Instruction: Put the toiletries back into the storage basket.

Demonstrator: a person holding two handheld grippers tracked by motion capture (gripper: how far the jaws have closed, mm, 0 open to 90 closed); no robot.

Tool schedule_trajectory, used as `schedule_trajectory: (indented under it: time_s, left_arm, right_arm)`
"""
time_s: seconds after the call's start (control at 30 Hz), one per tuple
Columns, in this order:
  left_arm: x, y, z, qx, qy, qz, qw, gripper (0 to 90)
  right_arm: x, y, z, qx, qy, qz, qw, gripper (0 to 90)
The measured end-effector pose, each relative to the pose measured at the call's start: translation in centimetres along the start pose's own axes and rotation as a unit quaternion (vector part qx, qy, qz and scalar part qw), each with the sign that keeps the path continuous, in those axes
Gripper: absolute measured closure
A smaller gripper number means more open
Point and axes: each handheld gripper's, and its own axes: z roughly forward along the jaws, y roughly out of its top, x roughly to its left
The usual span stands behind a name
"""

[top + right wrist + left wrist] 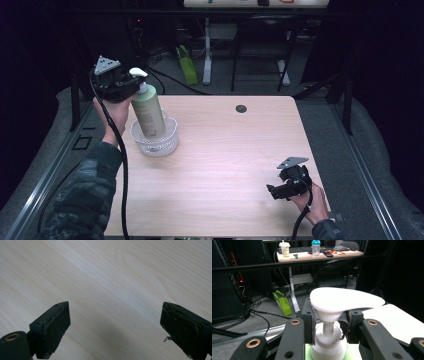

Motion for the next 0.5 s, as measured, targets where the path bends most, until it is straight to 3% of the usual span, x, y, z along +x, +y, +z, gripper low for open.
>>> schedule_trajectory:
  time_s: [0.5]
  left_arm:
    - [-0.07, -0.84, 0.48, 0.005, -0.002, -0.001, 1.0000, 67.8]
  right_arm:
    - [-0.05, -0.02, 0.02, 0.000, 0.000, 0.000, 1.0000, 8.6]
